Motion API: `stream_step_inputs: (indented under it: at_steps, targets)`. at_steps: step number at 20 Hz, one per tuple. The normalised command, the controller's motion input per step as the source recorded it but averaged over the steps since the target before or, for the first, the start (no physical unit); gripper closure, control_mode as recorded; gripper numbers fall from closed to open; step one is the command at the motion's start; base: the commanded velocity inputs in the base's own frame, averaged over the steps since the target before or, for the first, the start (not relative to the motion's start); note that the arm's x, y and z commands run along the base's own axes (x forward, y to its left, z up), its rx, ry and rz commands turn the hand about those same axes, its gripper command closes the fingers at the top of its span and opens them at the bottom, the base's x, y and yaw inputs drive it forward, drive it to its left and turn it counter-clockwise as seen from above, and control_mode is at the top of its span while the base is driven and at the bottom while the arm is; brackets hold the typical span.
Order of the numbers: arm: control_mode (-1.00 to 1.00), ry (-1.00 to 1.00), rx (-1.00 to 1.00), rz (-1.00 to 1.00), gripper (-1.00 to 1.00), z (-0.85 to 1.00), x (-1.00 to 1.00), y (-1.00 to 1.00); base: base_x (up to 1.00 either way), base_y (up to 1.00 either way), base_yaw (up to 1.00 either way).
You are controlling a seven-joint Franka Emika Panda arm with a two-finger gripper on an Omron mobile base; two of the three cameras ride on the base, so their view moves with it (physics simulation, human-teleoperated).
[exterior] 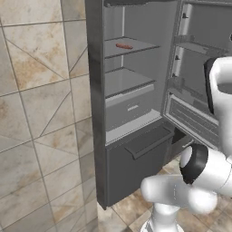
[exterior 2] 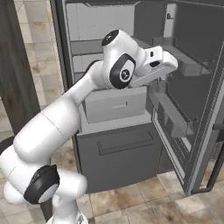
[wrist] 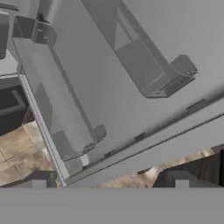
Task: Move the hot dog bun to the plate on the dining table and place the condiment next to that plate. Then navigate to the fridge and take the sausage and place it on the plate as well.
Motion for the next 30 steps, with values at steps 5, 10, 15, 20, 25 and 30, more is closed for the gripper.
stream_step_inputs:
  at_steps: [5, 10, 15, 20, 25, 30]
  targets:
    - [-1.00, -0.07, 0.01, 0.00, -1.00, -0.22, -0.40, 1.00, 0.00, 0.00, 0.00]
    - [-1.00, -0.15, 0.15, 0.00, -1.00, -0.22, -0.42, 0.98, 0.00, 0.00, 0.00]
    - [-1.00, -0.15, 0.27, -0.01, -1.00, -0.10, -0.48, 0.90, 0.00, 0.00, 0.00]
    - [-1.00, -0.01, 0.33, 0.00, -1.00, 0.00, -0.67, 0.75, 0.00, 0.00, 0.00]
    - [-1.00, 0.00, 0.31, 0.01, -1.00, -0.05, -0.80, 0.58, 0.00, 0.00, 0.00]
    - [-1.00, 0.01, 0.05, 0.10, -1.00, -0.15, -0.43, 0.45, 0.00, 0.00, 0.00]
